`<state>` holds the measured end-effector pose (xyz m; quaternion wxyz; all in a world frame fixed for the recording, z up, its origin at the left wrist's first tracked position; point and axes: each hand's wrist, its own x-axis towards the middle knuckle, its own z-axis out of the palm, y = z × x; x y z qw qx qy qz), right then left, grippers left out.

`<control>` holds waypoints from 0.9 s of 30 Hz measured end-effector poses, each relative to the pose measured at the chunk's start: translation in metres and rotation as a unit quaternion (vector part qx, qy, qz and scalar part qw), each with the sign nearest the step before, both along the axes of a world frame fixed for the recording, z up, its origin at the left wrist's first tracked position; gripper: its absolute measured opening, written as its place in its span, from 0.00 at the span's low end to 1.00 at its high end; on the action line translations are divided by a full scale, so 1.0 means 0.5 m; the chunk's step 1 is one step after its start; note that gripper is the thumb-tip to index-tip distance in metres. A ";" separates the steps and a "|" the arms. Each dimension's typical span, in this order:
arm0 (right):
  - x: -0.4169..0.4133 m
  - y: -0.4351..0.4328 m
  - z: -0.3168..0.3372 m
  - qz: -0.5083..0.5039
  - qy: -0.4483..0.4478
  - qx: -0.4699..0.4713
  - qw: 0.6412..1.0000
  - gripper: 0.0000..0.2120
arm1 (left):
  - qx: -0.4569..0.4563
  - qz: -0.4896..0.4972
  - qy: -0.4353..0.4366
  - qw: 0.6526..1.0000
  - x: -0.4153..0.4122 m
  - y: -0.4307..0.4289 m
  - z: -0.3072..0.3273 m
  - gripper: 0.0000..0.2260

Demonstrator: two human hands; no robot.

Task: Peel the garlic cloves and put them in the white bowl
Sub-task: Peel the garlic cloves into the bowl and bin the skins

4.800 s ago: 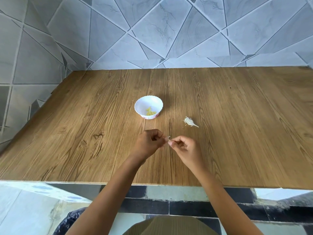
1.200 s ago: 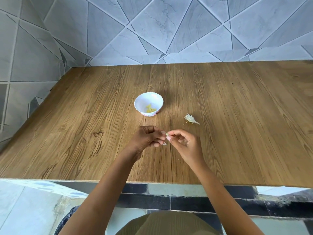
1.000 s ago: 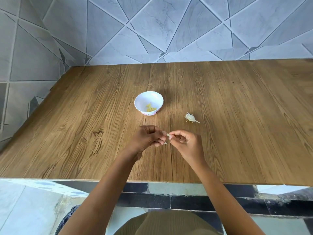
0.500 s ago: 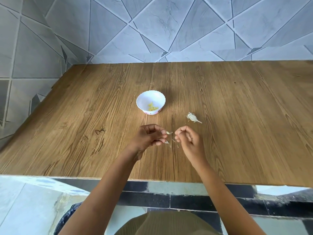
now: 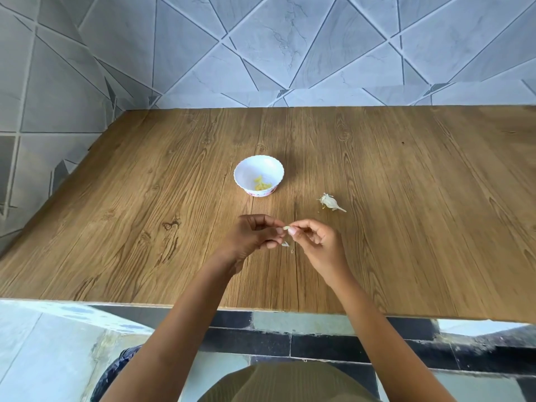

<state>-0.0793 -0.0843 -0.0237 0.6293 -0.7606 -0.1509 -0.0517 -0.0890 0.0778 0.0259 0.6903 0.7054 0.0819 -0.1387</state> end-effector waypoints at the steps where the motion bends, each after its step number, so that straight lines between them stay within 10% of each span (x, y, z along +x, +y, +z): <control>1: 0.000 -0.001 0.002 -0.001 -0.007 -0.012 1.000 0.06 | 0.009 -0.007 -0.001 1.000 0.000 0.000 -0.001 0.03; 6: -0.006 -0.011 -0.011 -0.060 -0.047 -0.117 0.990 0.05 | 0.116 0.027 -0.056 0.991 0.012 0.018 -0.020 0.03; 13: -0.029 -0.068 -0.060 -0.137 -0.091 -0.381 0.910 0.20 | 0.447 0.148 -0.110 0.876 0.066 0.096 -0.063 0.03; 27: -0.035 -0.081 -0.062 -0.109 -0.028 -0.377 0.919 0.22 | 0.519 -0.052 -0.144 0.841 0.049 -0.026 -0.069 0.14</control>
